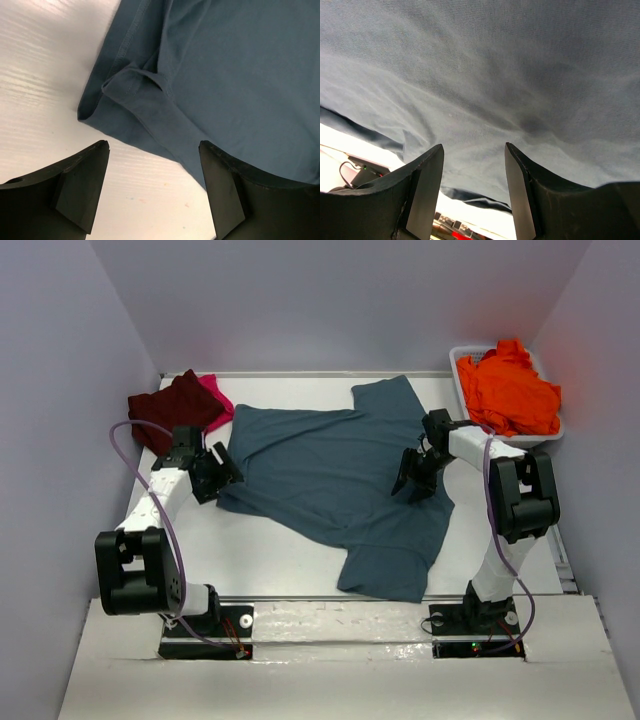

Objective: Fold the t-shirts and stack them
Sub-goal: Flatten the tshirt out

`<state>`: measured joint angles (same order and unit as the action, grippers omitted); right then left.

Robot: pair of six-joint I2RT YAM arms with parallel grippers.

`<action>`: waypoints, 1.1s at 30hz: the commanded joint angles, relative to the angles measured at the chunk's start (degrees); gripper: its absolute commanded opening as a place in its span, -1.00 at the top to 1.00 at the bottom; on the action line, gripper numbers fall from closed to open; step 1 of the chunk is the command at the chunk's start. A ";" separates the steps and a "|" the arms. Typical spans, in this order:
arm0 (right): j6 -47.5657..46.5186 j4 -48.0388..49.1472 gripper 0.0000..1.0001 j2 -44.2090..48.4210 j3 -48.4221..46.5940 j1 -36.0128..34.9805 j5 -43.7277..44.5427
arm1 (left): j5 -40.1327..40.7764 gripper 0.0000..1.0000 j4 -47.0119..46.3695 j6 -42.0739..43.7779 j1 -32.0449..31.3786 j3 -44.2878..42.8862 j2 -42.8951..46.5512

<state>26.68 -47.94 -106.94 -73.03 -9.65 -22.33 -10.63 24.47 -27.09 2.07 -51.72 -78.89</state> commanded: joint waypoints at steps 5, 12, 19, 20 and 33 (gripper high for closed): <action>-1.54 0.92 -0.15 1.11 -0.79 0.51 -0.61 | 2.90 -0.66 -5.13 -1.03 2.07 -0.31 -2.32; -1.71 0.75 -0.14 0.32 -1.06 0.51 -0.61 | 2.11 -0.65 -7.06 0.20 4.87 -0.04 -4.69; -1.71 0.57 -0.13 -0.38 -1.41 0.51 -0.44 | -2.72 -0.61 -11.54 0.64 6.54 1.89 -8.20; -1.72 0.66 -0.13 -0.38 -1.41 0.51 -0.44 | -3.16 -0.61 -11.90 0.38 6.55 1.98 -8.47; -1.54 0.83 -0.12 -1.17 -1.14 0.51 0.00 | -11.07 -0.49 -18.58 -0.59 6.55 4.53 -9.61</action>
<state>25.67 -47.92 -107.55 -73.03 -9.65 -22.33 -17.93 9.96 -27.62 8.38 -47.57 -89.27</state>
